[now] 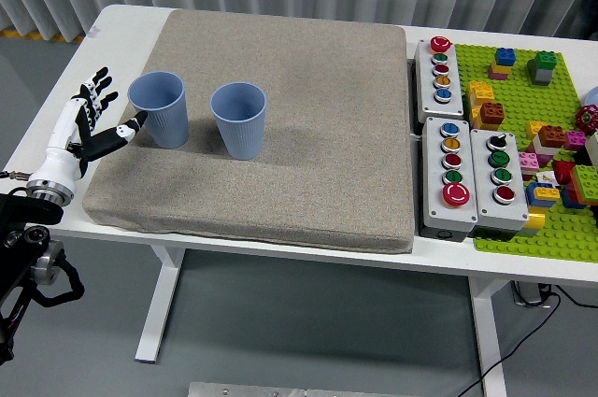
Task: Pick cup pour cup place
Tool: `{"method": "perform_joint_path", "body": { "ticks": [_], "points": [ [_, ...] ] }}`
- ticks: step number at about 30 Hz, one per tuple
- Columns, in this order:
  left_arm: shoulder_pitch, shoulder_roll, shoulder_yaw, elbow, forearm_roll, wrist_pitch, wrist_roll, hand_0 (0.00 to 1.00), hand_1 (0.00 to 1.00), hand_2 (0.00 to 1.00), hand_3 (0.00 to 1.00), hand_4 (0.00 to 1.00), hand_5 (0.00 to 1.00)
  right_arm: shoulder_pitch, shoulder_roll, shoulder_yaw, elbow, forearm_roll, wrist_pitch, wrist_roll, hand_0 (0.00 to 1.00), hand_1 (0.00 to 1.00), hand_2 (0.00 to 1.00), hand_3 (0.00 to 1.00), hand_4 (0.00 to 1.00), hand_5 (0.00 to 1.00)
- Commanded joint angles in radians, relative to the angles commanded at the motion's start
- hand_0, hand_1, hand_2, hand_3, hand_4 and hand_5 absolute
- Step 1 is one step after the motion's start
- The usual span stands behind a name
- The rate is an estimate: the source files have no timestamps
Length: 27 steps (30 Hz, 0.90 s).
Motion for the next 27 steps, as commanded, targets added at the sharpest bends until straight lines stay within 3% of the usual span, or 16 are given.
{"method": "perform_joint_path", "body": {
  "ticks": [1, 2, 16, 27],
  "points": [
    [0.002, -0.001, 0.002, -0.001, -0.001, -0.002, 0.001, 0.972, 0.928, 0.998, 0.998, 0.788, 0.131, 0.0, 0.0, 0.0, 0.0, 0.001, 0.0, 0.0, 0.696, 0.697, 0.628, 0.627, 0.233, 0.438],
    [0.003, -0.001, 0.002, -0.002, -0.001, -0.002, 0.001, 0.972, 0.929, 0.998, 0.998, 0.882, 0.243, 0.0, 0.0, -0.001, 0.0, 0.001, 0.0, 0.0, 0.696, 0.697, 0.628, 0.627, 0.232, 0.442],
    [0.04, 0.002, 0.006, -0.034, -0.008, -0.004, 0.002, 0.972, 0.929, 0.998, 0.998, 0.853, 0.205, -0.009, 0.0, 0.003, 0.0, -0.012, 0.003, -0.002, 0.696, 0.697, 0.628, 0.626, 0.229, 0.441],
    [0.031, -0.021, 0.027, -0.01, -0.004, 0.009, -0.004, 0.97, 0.928, 0.998, 0.998, 0.851, 0.209, -0.012, 0.002, -0.001, 0.0, -0.014, 0.004, -0.003, 0.696, 0.697, 0.628, 0.626, 0.229, 0.442]
  ]
}}
